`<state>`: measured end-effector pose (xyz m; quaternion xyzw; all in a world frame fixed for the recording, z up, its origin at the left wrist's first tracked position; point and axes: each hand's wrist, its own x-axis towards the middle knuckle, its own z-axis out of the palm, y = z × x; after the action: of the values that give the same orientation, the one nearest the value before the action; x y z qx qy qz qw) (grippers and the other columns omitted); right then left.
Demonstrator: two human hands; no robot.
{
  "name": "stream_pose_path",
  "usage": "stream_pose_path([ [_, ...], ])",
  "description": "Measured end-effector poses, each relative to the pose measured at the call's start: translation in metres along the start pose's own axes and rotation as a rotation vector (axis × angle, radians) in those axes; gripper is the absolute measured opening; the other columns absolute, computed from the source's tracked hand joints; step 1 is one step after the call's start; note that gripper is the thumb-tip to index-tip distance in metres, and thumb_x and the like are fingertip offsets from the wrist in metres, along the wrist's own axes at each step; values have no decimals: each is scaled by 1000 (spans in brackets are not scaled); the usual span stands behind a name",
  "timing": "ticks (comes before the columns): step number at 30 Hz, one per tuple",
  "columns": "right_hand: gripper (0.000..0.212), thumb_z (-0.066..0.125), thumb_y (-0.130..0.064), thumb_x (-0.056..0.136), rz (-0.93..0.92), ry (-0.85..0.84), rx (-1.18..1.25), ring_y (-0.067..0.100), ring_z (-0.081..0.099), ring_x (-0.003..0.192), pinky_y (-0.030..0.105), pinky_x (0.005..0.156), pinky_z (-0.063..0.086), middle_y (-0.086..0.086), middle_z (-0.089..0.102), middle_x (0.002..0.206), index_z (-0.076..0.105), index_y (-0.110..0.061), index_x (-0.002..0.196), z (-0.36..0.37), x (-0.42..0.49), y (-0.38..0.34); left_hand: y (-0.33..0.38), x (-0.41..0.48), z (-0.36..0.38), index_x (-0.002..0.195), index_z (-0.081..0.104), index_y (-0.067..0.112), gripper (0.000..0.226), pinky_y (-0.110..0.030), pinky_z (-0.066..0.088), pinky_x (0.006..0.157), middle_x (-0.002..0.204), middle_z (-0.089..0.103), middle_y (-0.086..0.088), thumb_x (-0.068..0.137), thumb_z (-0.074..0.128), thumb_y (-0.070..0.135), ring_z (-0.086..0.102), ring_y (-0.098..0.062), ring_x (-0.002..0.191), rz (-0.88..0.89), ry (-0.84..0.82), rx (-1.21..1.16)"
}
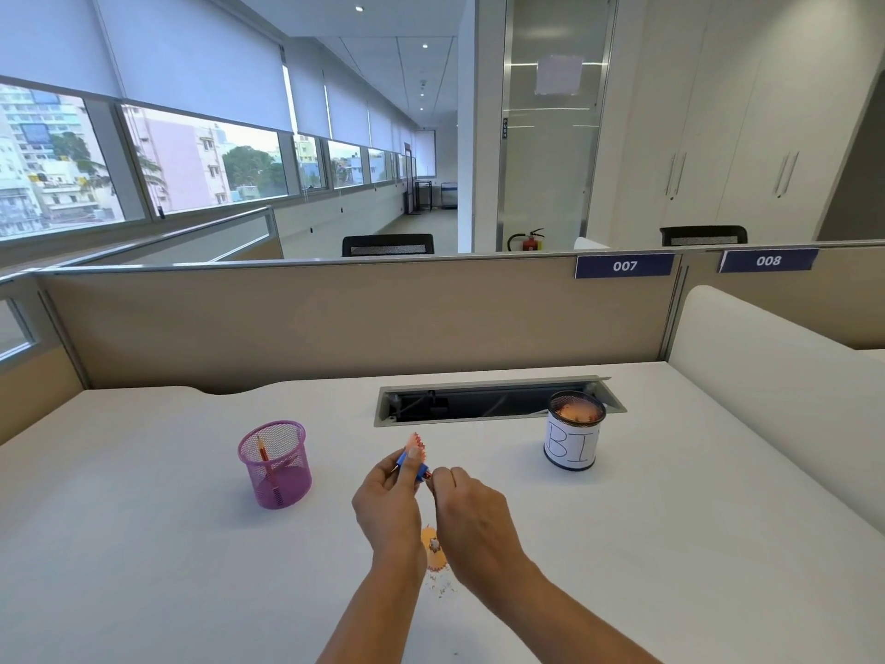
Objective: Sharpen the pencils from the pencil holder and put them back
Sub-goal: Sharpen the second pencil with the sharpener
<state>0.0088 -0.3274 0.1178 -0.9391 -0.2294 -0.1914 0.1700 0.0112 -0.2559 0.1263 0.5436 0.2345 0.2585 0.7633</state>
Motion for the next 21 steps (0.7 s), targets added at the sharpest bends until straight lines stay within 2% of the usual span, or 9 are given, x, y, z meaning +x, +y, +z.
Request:
stream_pose_path([
  [1,27,87,-17,61,-1,-26,32,10,28,43,9,40,12,-3,61,57,65,-16,77,-1,-2,0,0,-1,0,94,63,15,14,-30,47,82,90,65,-6,81,64,21,62,-24,88,4,-17,-13],
  [3,11,57,-19,92,17,47,98,11,40,59,14,49,26,3,67,84,60,-13,100,-2,0,1,-1,-1,-1,100,64,14,18,-29,47,81,88,65,-3,83,62,19,63,-23,88,21,-47,-25],
  [4,20,42,-23,99,54,80,143,12,43,67,14,53,27,4,66,95,56,-13,108,0,1,3,-1,-1,-1,100,64,15,17,-28,47,80,85,65,-1,83,61,19,63,-22,87,28,-62,-30],
  [6,32,29,-29,102,144,69,234,14,44,71,12,51,24,4,65,97,55,-12,110,-4,3,0,0,0,0,95,63,18,12,-27,47,79,82,65,3,84,61,18,63,-20,85,31,-94,-48],
  [9,30,33,-28,101,285,35,422,8,42,58,12,48,26,-2,55,76,59,-14,96,-16,9,-6,3,2,0,98,66,15,16,-24,49,75,84,68,0,83,61,15,64,-18,84,4,-159,-122],
  [11,27,36,-26,101,364,-22,558,4,38,52,12,48,27,-6,48,64,55,-15,84,-21,11,-6,2,5,0,102,66,11,20,-26,49,76,85,70,-2,83,60,13,64,-19,85,-21,-196,-157],
  [14,29,40,-25,100,492,-128,811,6,34,50,16,48,28,-5,43,57,56,-12,81,-27,15,-5,3,7,2,105,65,9,22,-28,50,75,75,72,1,85,57,12,63,-21,84,-47,-234,-207],
  [18,29,42,-23,99,720,-283,1216,5,23,38,16,36,20,-2,34,50,55,-6,80,-43,13,-7,6,8,1,103,63,8,20,-19,56,61,68,72,0,88,50,9,65,-16,72,-139,-302,-302],
  [21,34,41,-21,99,910,-399,1580,1,22,27,12,27,18,-6,34,38,51,-9,70,-52,14,-4,5,9,-1,97,66,7,20,-22,56,67,72,71,-5,89,50,13,68,-13,67,-203,-376,-369],
])
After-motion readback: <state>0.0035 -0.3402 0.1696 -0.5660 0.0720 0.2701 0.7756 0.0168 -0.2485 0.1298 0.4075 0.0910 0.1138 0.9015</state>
